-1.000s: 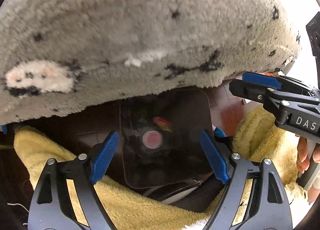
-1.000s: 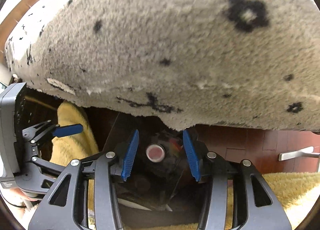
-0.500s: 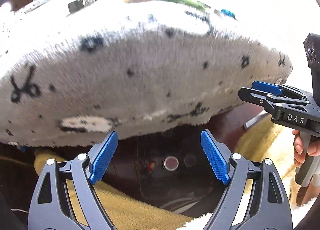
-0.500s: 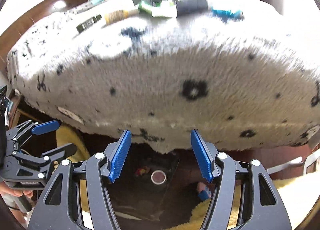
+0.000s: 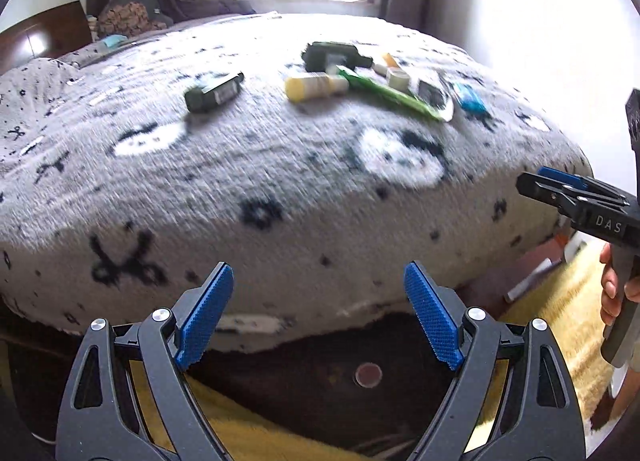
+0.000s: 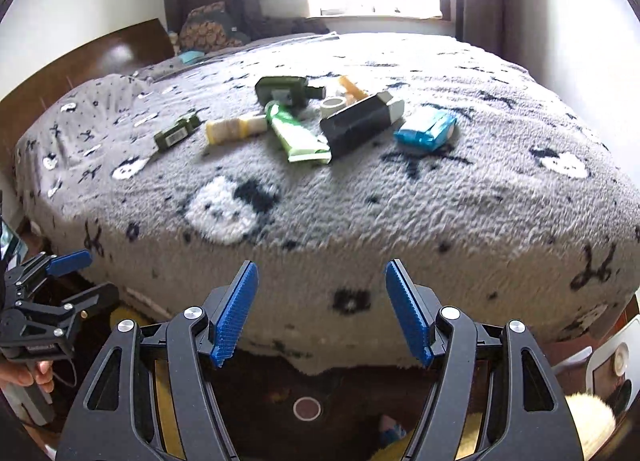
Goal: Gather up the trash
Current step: 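Raise both tools back to the bed and grasp the black sachet with the right tool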
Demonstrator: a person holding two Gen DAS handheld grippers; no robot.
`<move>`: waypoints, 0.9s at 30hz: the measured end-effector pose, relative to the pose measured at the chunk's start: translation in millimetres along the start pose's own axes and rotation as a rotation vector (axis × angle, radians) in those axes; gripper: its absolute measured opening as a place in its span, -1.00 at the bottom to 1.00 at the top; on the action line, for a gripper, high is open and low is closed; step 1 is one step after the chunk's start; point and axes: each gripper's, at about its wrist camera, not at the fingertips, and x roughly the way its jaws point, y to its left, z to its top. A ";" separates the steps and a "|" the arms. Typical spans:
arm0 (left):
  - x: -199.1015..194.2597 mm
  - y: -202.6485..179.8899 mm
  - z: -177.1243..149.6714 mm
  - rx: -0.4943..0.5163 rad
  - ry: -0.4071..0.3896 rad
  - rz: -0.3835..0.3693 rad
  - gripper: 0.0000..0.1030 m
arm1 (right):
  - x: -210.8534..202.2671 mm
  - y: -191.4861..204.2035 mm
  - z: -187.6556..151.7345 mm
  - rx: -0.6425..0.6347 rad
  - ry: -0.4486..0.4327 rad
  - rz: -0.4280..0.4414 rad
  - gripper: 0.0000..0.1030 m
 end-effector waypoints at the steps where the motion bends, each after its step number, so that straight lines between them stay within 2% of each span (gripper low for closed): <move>1: 1.5 1.7 3.2 0.000 -0.007 0.006 0.61 | 1.1 -1.6 3.9 0.002 -0.007 -0.001 0.31; 7: 12.7 11.2 27.7 -0.004 -0.025 0.017 0.61 | 19.0 -9.5 28.5 0.015 -0.021 -0.027 0.31; 17: 45.9 6.8 68.2 0.008 -0.035 0.002 0.61 | 63.2 -16.0 90.2 0.082 -0.050 -0.054 0.31; 24: 66.6 4.4 90.9 0.006 -0.037 -0.013 0.61 | 108.6 -11.0 105.7 0.080 0.012 -0.117 0.30; 27: 77.2 6.0 99.3 -0.001 -0.032 -0.016 0.61 | 119.0 -15.4 105.5 0.091 0.017 -0.104 -0.03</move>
